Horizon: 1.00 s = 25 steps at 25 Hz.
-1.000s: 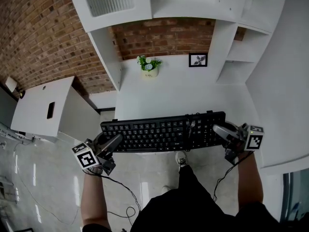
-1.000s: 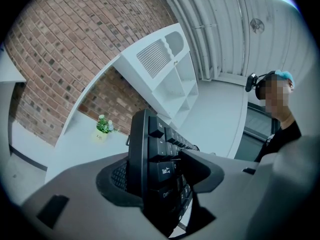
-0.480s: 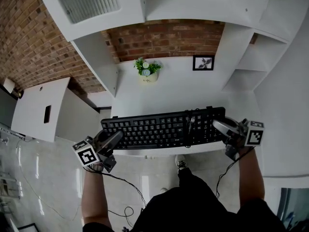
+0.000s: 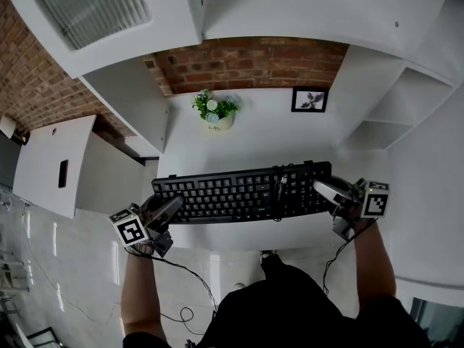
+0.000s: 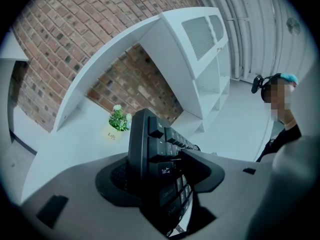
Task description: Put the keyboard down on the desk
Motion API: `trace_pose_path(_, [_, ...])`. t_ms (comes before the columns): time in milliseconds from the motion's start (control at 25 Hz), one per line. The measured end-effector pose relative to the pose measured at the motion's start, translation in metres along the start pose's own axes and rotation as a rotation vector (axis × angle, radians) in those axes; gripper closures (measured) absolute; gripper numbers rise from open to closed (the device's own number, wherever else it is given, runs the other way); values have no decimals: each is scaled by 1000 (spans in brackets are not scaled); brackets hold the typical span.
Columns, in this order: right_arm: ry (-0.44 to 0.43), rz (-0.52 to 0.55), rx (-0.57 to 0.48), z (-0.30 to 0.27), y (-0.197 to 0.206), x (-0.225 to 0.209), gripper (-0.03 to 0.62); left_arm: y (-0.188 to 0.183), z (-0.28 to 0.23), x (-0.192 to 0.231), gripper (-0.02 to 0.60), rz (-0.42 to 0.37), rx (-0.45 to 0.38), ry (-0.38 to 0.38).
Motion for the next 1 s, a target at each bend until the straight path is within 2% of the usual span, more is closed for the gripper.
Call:
trace_pose_path(200, [24, -15, 27, 3, -6, 14, 456, -7, -1, -11, 308, 29, 0, 12])
trace_pose_path(360, [82, -49, 60, 4, -6, 21, 451, -7, 1, -7, 296, 87, 32, -22])
trace_pose_path(480, [117, -84, 82, 2, -1, 11, 450, -6, -4, 2, 291, 106, 60, -82])
trace_pose_path(600, [150, -117, 103, 0, 1, 5, 447, -1, -6, 16, 291, 130, 61, -88])
trace_pose_path(760, [174, -108, 138, -5, 2, -3, 442, 14, -11, 22, 283, 208, 86, -133])
trace_pose_path(880, [184, -109, 166, -12, 5, -16, 437, 26, -17, 30, 270, 254, 110, -189])
trace_pose_path(1000, [229, -168, 191, -16, 17, -35, 436, 36, -23, 44, 260, 273, 135, -243])
Point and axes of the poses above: the fingertips, and each gripper's own axes: z backward along the fingers, x to its left, y out of its underside, the point moved 9 cm from there along z, backward along the fingers, and after that the axes turned 15 degrees about y, right-handed, at the moved point
